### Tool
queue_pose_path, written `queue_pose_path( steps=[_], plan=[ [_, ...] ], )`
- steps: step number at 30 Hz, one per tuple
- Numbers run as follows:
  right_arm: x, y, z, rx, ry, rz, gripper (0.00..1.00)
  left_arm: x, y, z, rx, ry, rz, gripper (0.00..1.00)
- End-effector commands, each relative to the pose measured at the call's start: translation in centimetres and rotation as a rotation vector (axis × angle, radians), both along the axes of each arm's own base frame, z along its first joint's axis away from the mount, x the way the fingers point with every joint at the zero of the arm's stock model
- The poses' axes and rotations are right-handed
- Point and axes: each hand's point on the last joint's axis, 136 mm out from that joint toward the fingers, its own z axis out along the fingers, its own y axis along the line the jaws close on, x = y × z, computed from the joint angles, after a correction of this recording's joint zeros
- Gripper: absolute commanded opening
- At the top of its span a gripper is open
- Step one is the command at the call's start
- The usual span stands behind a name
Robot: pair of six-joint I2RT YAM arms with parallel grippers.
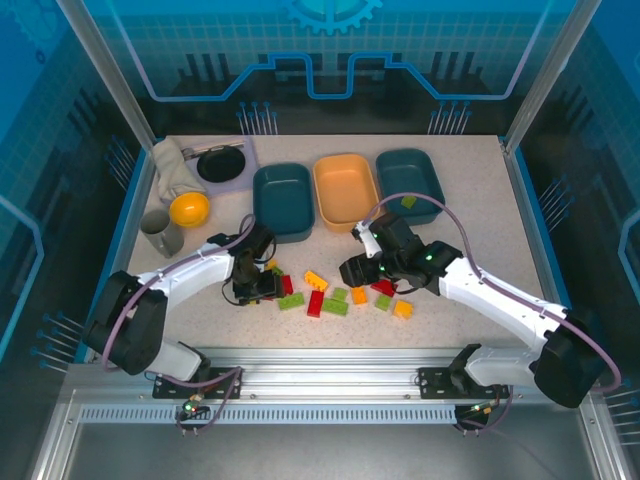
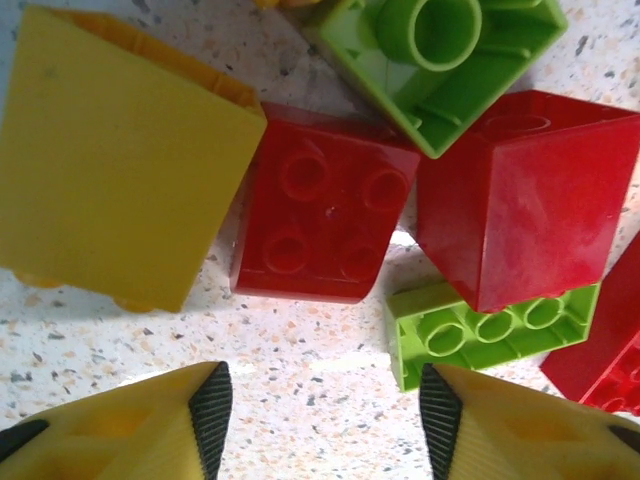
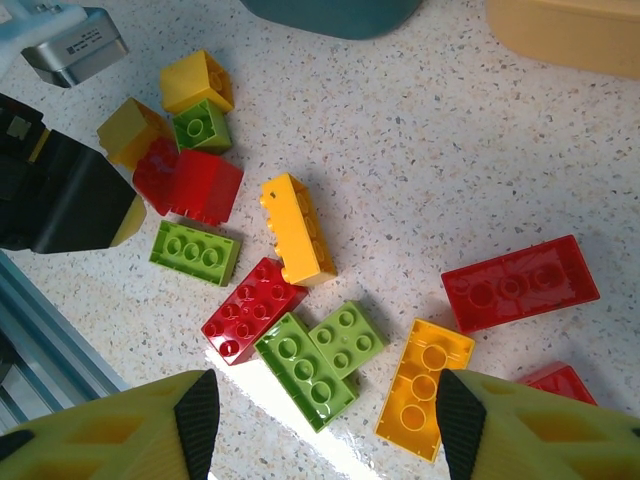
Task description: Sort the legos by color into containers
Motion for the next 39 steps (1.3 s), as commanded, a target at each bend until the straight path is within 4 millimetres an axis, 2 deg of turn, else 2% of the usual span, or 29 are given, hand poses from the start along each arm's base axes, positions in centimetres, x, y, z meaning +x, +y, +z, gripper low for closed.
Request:
queue_pose_path(
  steps=[1,10,18,27,35,39],
  plan=[
    [0.6,0.7,1.2,0.015,-0.027,0.002,0.62,0.6,0.6,-0.4,0.030,-0.016,-0.029,0.61],
    [0.8,0.6,1.2,0.002,-0.020,-0.006,0.61,2.4,0.3,-1.4,0.041,-0.019,-0.071,0.60],
    [0.8,0.1,1.1,-0.008,-0.014,-0.020,0.61,3.9,0.4,-1.3,0.070,-0.041,-0.099,0.56],
    [0.9,-0.2,0.9,-0.008,-0.002,-0.039,0.61,3.7,0.3,-2.2,0.080,-0.011,-0.112,0.48],
    [1.4,-0.8,0.7,-0.001,0.006,-0.077,0.61,3.1,-0.2,-2.7,0.141,-0.001,-0.150,0.48],
    [1.6,-1.1,0.7,0.003,0.010,-0.097,0.60,2.7,-0.1,-3.0,0.162,0.002,-0.143,0.41]
  ],
)
